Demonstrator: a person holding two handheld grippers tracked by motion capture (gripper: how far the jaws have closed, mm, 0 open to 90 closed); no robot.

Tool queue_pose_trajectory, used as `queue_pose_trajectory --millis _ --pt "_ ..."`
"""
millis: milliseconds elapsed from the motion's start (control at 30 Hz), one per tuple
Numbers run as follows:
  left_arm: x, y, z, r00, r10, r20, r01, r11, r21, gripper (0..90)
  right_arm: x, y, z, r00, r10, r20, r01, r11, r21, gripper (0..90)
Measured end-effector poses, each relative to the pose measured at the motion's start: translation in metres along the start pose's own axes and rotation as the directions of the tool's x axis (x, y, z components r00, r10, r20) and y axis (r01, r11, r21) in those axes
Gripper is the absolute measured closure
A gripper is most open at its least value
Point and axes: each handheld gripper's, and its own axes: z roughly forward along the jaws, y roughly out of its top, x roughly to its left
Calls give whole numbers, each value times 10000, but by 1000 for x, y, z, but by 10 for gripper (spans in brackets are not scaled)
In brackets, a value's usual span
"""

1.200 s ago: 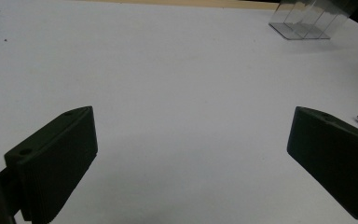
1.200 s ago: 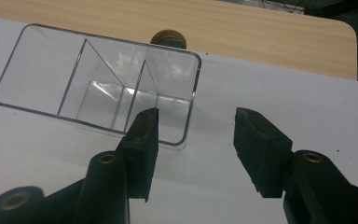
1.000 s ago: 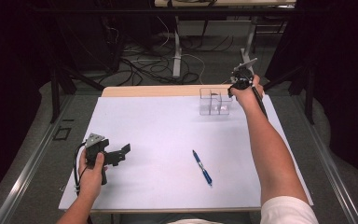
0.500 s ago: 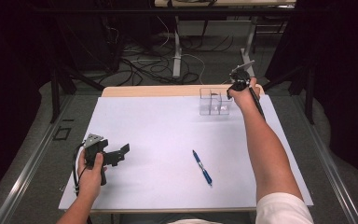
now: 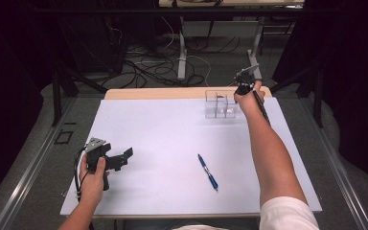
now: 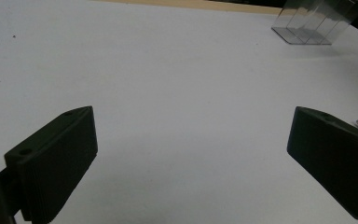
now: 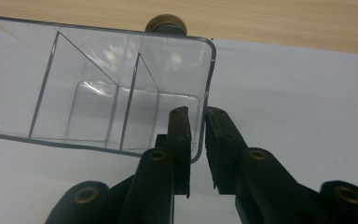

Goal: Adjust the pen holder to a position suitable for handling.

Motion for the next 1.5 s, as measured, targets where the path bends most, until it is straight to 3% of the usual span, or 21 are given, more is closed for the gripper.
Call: queue_pose_trajectory --millis 133,167,300,400,567,600,700,800,900,933,1033,1233,1500 --pt "0 0 0 10000 -4 6 4 10000 19 17 0 -1 2 9998 148 147 -149 9998 111 854" --pt "0 0 0 10000 -12 13 12 10000 14 17 -1 -2 2 9990 426 124 -427 9990 89 869" --pt "0 0 0 10000 -13 -1 13 10000 28 16 -1 -2 1 9969 770 160 -773 9968 225 890" --pt "0 0 0 10000 -4 -1 4 10000 33 17 1 -2 1 9978 594 308 -601 9979 253 895" --pt "0 0 1 10000 0 8 0 10000 64 17 1 -2 0 9959 851 316 -863 9955 386 895" --pt "0 0 1 10000 -6 8 6 10000 70 17 0 -2 -1 9949 997 119 -1002 9938 480 895" --pt "0 0 1 10000 -8 3 8 10000 79 17 -1 -3 -4 9959 846 326 -871 9925 855 896" --pt "0 0 1 10000 0 -5 0 10000 72 17 0 -4 -4 9951 984 139 -991 9921 770 896" --pt "-1 0 2 10000 -1 -5 1 10000 70 17 1 -6 -6 9950 963 271 -985 9908 925 896" --pt "-1 0 2 10000 28 31 -28 10000 72 17 1 -7 -7 9954 956 77 -959 9906 975 896" --pt "-1 0 3 10000 68 58 -69 9999 91 16 9 -10 -11 9948 946 367 -982 9884 1159 896" --pt "-2 1 4 9998 140 136 -142 9999 89 17 20 -18 -17 9949 955 310 -988 9858 1361 896" --pt "-1 2 5 9997 143 210 -145 9999 82 17 23 -27 -25 9932 1140 231 -1161 9833 1401 894"
